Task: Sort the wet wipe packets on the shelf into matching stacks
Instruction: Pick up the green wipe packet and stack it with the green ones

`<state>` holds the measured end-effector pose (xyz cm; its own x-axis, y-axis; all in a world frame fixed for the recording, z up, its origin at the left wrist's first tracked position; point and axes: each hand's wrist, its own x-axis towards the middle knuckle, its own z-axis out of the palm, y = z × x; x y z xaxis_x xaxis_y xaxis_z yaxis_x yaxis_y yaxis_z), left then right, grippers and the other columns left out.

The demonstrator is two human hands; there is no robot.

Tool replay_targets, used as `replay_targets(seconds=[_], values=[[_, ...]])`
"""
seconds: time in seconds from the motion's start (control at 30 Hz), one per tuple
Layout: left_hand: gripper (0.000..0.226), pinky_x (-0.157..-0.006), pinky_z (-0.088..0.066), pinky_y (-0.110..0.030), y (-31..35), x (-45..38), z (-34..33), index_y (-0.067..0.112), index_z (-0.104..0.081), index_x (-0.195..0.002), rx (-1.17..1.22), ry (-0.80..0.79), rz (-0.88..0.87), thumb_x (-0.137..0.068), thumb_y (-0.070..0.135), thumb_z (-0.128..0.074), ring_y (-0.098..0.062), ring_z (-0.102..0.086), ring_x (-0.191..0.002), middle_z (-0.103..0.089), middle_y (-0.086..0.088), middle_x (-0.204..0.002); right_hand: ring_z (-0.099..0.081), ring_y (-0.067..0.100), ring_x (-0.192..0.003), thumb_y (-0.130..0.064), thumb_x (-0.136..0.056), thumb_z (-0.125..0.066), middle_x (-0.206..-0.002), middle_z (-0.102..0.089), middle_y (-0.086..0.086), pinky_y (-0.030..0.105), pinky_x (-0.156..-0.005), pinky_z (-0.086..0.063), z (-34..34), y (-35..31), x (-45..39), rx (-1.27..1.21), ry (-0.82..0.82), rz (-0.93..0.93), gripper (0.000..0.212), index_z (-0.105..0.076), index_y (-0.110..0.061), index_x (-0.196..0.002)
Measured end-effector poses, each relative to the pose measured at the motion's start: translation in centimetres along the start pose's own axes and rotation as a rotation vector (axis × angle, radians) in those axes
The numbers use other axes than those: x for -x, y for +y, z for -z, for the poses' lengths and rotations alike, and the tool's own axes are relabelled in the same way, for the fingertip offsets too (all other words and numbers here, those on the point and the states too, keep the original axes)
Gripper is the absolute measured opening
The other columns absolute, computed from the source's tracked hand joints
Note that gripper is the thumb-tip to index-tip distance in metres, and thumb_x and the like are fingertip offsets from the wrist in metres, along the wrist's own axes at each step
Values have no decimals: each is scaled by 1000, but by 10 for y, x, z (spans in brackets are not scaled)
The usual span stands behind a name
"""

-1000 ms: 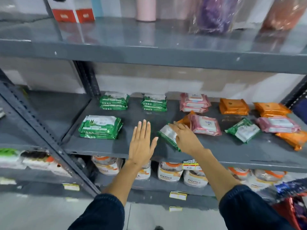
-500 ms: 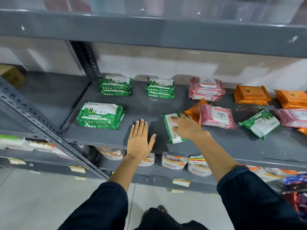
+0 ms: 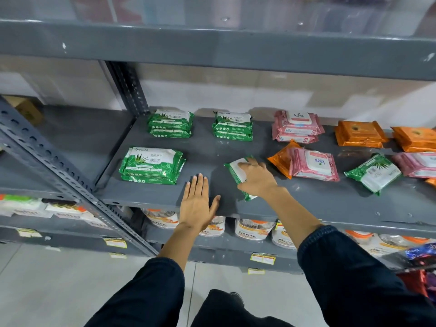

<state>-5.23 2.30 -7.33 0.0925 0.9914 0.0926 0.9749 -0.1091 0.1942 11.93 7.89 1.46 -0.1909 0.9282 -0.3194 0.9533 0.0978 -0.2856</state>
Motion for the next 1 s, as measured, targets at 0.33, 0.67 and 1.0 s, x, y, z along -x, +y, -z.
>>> replay_targets(seconds=[0.33,0.67,1.0], values=[[83,-111,7,-32,0,2,-2,1,-3,-144,11,3,26,-85,60,-2,-24,1,-140,-6,-15,-154,-9,20,-150,16,-76,-48,-158,-24,-6,49,-122,-3,0,3,-20,7,-28,280,84,-28,-24,-147],[80,-111,2,-33,1,2,-3,-1,-16,-142,9,30,18,-87,56,-7,-28,-11,-139,-18,-18,-151,-14,28,-148,-28,-81,-72,-160,-19,4,46,-121,-12,0,21,-24,-20,20,164,81,-28,-19,-148],[84,-112,6,-32,-1,2,-3,2,-5,-144,25,12,19,-84,60,0,-22,2,-140,-6,-13,-154,-15,26,-148,-32,-80,-72,-160,-22,0,47,-120,-13,-6,9,-23,23,30,182,81,-28,-23,-148]])
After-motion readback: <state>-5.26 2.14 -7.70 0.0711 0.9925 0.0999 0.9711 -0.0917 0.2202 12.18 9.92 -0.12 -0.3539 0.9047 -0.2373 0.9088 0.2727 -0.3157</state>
